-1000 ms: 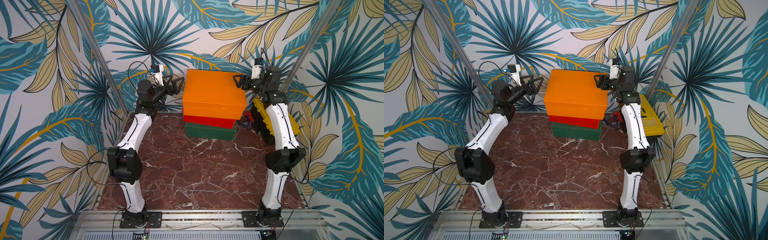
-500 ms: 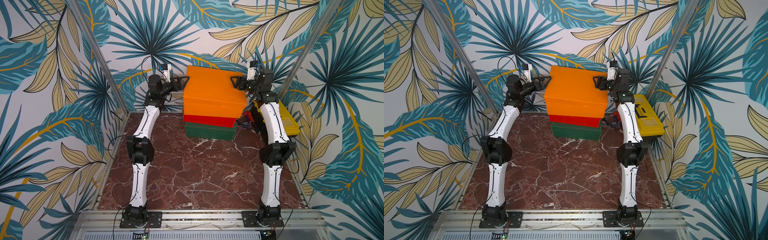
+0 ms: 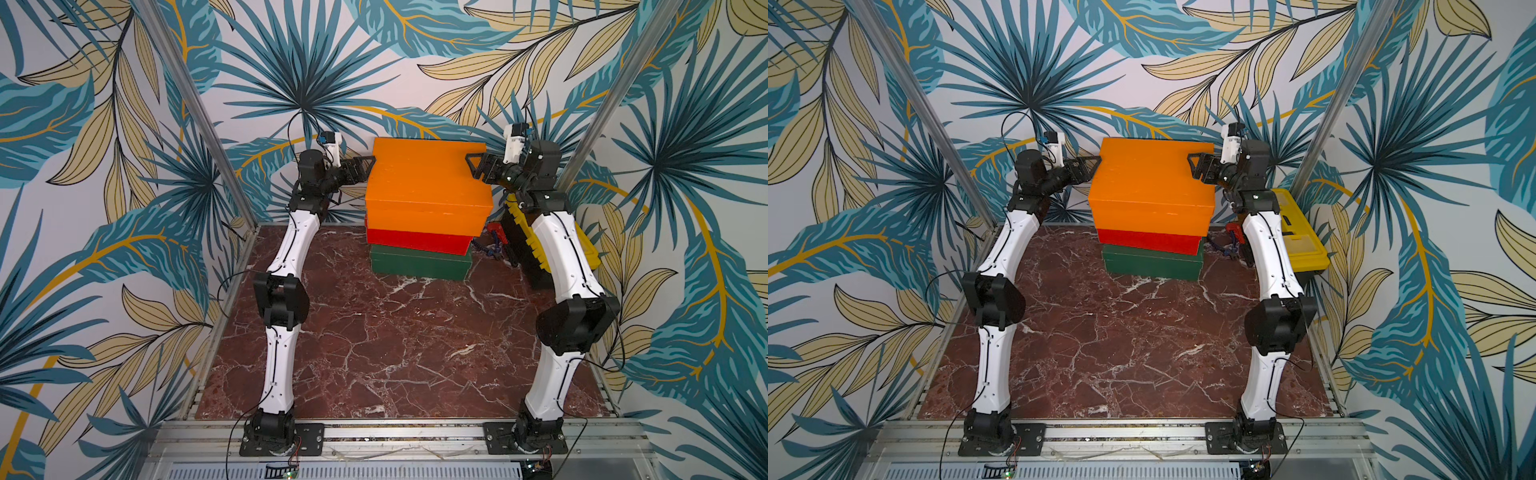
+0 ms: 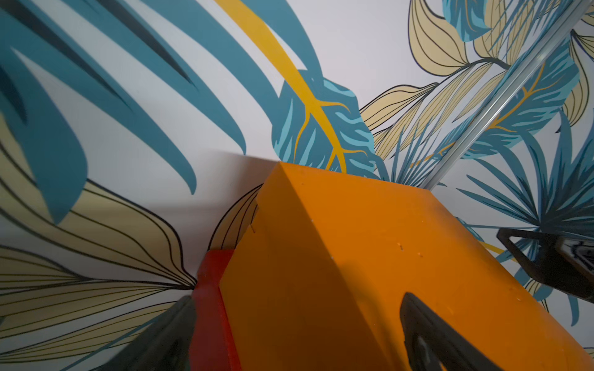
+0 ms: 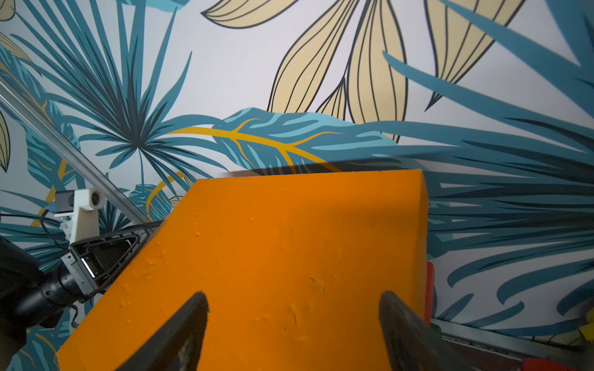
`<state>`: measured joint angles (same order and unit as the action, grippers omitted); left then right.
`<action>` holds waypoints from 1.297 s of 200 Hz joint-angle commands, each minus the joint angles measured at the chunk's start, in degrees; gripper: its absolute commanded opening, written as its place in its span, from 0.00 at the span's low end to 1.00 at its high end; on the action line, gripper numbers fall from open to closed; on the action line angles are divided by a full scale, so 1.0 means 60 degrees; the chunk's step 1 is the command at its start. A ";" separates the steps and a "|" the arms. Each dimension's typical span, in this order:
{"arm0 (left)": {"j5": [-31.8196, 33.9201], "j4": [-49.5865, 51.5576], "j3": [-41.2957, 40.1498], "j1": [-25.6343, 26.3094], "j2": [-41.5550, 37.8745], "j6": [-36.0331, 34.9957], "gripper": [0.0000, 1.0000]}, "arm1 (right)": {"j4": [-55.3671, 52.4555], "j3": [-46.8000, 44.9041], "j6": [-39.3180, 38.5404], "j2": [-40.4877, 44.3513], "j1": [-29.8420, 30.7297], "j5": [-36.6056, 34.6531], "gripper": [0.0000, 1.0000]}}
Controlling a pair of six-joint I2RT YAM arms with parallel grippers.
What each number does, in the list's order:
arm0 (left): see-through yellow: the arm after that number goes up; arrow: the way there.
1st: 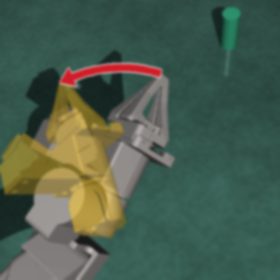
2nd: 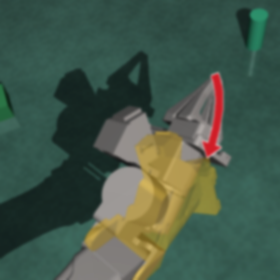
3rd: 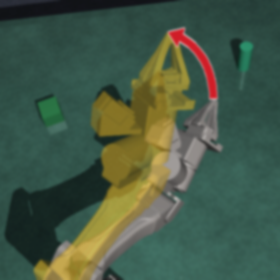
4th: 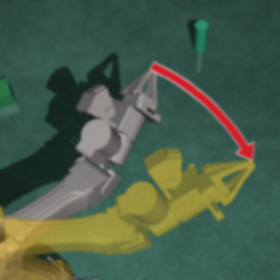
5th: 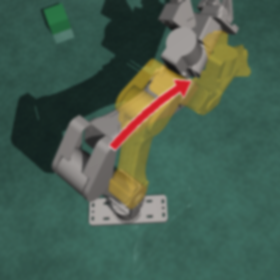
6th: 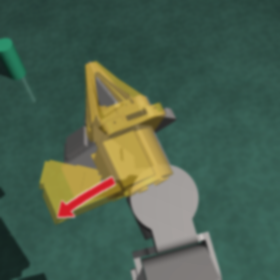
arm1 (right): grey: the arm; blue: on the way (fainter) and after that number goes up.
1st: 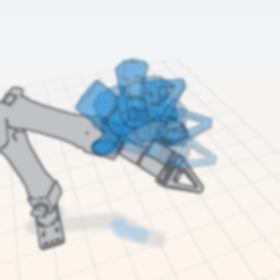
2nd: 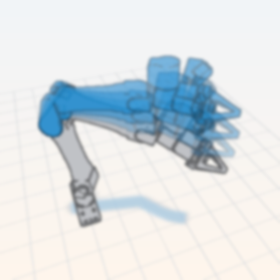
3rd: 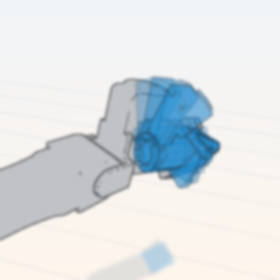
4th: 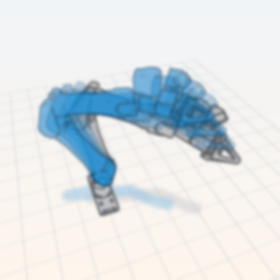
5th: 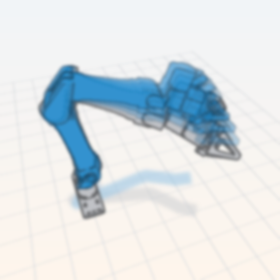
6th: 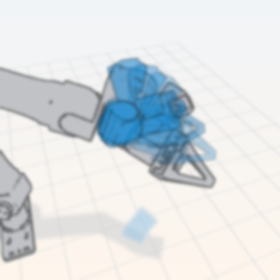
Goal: Stack the shoeboxes
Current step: Adjust the shoebox, then move the shoebox to the center of the board.
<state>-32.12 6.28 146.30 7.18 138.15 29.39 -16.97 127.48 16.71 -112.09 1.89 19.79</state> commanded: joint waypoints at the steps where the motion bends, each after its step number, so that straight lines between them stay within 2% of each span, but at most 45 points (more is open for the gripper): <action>1: 0.0163 0.0692 0.0459 -0.0025 0.0267 -0.0371 0.99 | -0.0572 -0.0072 0.0336 0.0269 -0.0086 -0.1196 0.85; 25: -0.0094 0.0683 0.0755 -0.0016 0.0177 -0.0262 1.00 | -0.1266 0.0132 0.0807 -0.0039 -0.0360 -0.1461 0.80; 55: -0.0199 0.0677 0.0737 -0.0024 -0.0509 -0.0269 1.00 | -0.0244 -0.1297 0.0981 0.0678 -0.0508 -0.0925 0.81; 103: -0.0658 0.0548 -0.0830 -0.0025 -0.2053 -0.0197 1.00 | 0.0245 -0.2656 0.1095 0.1618 -0.0520 -0.0779 0.82; 123: -0.0985 0.0220 -0.2214 -0.0061 -0.2973 -0.0410 1.00 | 0.0655 -0.3534 0.1062 0.2085 -0.0520 -0.0340 0.81; 139: -0.1204 -0.0493 -0.3932 -0.0176 -0.4111 -0.0934 1.00 | 0.1932 -0.4837 0.1010 0.2921 -0.0528 -0.0229 0.83; 163: -0.0241 -0.2327 -0.7046 -0.0475 -0.5993 -0.1439 1.00 | 0.2685 -0.6194 0.0920 0.4251 -0.0656 -0.0774 0.86; 182: 0.0292 -0.3905 -0.8957 -0.1013 -0.6762 -0.0734 1.00 | 0.2773 -0.7007 0.1447 0.5165 -0.1016 -0.1615 0.86; 198: 0.0241 -0.4595 -0.9815 -0.1654 -0.6657 0.0441 1.00 | 0.3002 -0.7914 0.2326 0.5624 -0.1672 -0.1715 0.84; 220: 0.0213 -0.5085 -1.0473 -0.2240 -0.5792 0.1816 1.00 | 0.3526 -0.9219 0.3154 0.5725 -0.2240 -0.1594 0.82; 259: -0.0035 -0.5222 -1.0437 -0.2531 -0.3556 0.3874 0.99 | 0.3768 -0.9752 0.3868 0.4067 -0.2263 -0.0625 0.72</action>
<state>-31.11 -22.59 85.19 -7.94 110.02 42.41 4.75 71.31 34.85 -80.84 -11.88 12.49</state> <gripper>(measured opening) 0.997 0.747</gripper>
